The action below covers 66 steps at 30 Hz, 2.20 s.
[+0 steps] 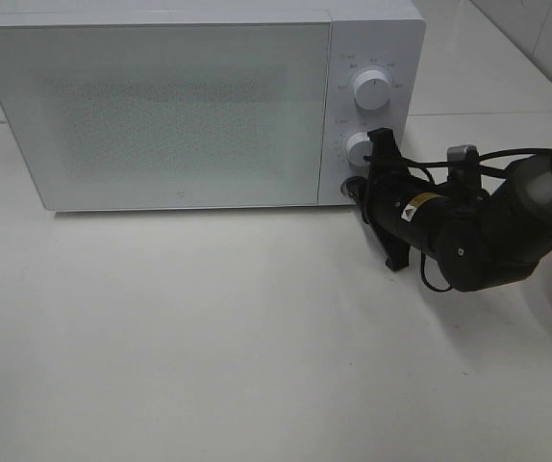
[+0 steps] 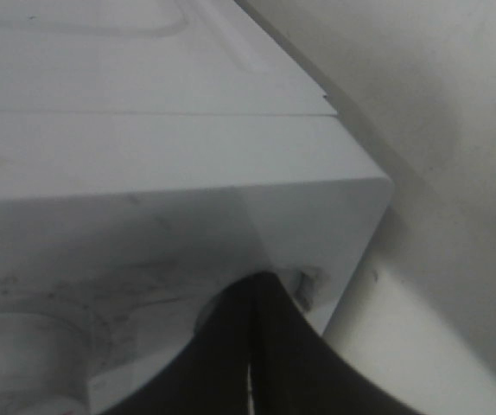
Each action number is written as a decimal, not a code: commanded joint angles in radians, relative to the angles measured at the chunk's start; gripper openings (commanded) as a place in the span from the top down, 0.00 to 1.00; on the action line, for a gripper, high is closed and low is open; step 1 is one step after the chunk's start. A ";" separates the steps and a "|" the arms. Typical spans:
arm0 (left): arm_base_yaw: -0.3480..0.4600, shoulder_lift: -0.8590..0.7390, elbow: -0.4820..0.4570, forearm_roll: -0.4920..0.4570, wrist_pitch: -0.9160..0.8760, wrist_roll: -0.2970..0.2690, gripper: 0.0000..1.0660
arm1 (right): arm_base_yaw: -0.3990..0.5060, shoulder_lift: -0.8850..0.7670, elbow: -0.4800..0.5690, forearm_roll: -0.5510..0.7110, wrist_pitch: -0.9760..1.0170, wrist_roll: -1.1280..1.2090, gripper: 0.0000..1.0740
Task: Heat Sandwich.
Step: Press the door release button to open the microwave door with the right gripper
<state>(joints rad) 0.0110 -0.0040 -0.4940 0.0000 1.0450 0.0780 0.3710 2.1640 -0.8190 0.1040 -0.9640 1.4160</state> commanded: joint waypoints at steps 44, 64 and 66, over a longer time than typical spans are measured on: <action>0.000 -0.023 0.002 0.000 -0.010 -0.001 0.27 | -0.022 -0.008 -0.111 0.094 -0.129 0.019 1.00; 0.000 -0.023 0.002 0.000 -0.010 -0.001 0.27 | -0.022 -0.011 -0.109 0.026 -0.129 0.018 1.00; 0.000 -0.023 0.002 0.000 -0.010 -0.001 0.27 | -0.019 -0.011 -0.092 0.007 -0.130 0.030 1.00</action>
<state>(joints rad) 0.0110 -0.0040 -0.4940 0.0000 1.0450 0.0780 0.3730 2.1670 -0.8570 0.0870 -0.9130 1.4480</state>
